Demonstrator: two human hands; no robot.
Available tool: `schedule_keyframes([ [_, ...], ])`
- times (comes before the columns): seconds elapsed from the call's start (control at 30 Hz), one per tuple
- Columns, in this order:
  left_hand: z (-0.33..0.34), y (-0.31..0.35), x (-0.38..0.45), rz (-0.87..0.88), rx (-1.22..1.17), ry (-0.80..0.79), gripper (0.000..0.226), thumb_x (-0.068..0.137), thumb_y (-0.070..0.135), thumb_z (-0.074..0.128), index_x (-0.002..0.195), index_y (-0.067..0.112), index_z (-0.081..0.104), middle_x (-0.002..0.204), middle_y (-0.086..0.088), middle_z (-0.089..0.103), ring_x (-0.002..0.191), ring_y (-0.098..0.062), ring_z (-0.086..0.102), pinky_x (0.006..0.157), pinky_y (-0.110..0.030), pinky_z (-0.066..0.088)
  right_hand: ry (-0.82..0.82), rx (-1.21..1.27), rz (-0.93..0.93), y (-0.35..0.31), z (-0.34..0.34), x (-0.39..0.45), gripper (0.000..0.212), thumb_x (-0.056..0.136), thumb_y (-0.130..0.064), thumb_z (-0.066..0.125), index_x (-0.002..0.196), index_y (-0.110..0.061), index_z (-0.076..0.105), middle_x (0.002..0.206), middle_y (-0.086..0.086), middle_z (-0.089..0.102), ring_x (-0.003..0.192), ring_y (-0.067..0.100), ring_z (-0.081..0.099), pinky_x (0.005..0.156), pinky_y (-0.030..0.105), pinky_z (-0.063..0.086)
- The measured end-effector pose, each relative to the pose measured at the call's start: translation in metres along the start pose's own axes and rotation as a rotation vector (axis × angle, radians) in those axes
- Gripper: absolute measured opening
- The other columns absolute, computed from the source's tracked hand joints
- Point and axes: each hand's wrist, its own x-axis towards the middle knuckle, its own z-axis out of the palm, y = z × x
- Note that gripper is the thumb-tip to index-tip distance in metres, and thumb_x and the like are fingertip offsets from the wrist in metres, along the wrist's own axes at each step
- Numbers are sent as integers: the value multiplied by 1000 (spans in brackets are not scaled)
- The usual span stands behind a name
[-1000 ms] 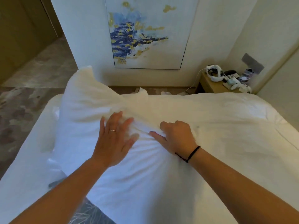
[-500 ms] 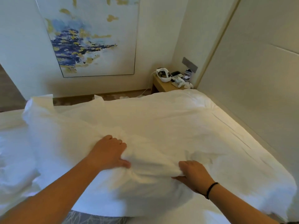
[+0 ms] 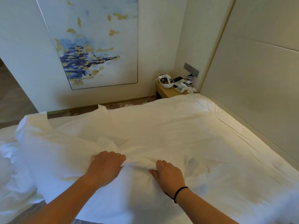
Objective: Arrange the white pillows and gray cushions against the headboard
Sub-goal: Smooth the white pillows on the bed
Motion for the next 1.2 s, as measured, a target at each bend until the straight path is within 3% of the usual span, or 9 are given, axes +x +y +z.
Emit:
schedule_keyframes([
  [0.1,-17,26,1,-5,-32,-44,27,81,53,68,80,27,62,66,4,60,58,-17,60,52,-28,38,14,12,-19,22,-1,-13,37,100,-53,25,96,-21,43,86,-1,61,72,24,59,54,34,33],
  [0.2,-32,55,15,-124,-78,-75,28,95,51,42,95,26,55,79,3,57,76,-22,61,60,-32,33,50,97,-39,60,-18,-20,32,100,-48,28,84,-21,34,73,-1,58,62,26,57,52,34,35],
  [0.4,-105,139,79,-34,23,101,30,60,27,87,62,22,57,48,3,50,39,-17,48,41,-24,24,203,175,-141,165,-87,-30,32,99,-42,36,75,-21,32,60,-7,41,52,22,48,48,33,31],
  [0.53,-139,209,135,-41,22,248,8,74,24,70,69,19,65,51,3,56,42,-20,49,40,-26,35,437,155,-194,252,-146,-39,33,93,-34,53,71,-22,31,54,-4,42,42,21,45,38,33,31],
  [0.6,-146,245,161,-55,-28,265,22,81,31,52,73,19,68,54,2,58,44,-20,51,41,-25,37,475,151,-195,294,-169,-47,33,91,-32,58,69,-20,37,54,-2,46,41,21,45,36,34,34],
  [0.7,-146,296,195,-66,-98,239,28,82,36,45,73,22,68,53,6,56,43,-19,52,41,-23,32,445,155,-158,351,-185,-64,32,91,-29,62,69,-17,43,57,-1,50,45,23,48,39,35,37],
  [0.8,-119,343,218,-62,-165,150,16,85,37,60,77,25,67,58,6,59,51,-20,59,43,-26,37,380,104,-132,403,-180,-81,30,94,-37,51,71,-20,40,58,-2,49,46,21,48,40,34,34],
  [1.0,-46,434,255,-100,-324,-141,30,97,48,44,111,31,64,104,3,70,98,-24,64,72,-34,45,68,-33,55,486,-126,-114,32,100,-42,37,76,-21,38,65,-2,40,56,19,42,49,34,23],
  [1.2,-38,468,284,66,-426,-256,53,87,71,37,132,44,42,125,10,64,107,-21,63,84,-35,50,126,-69,-3,539,-115,-144,36,93,-44,57,72,-16,49,72,1,48,60,22,43,56,33,29],
])
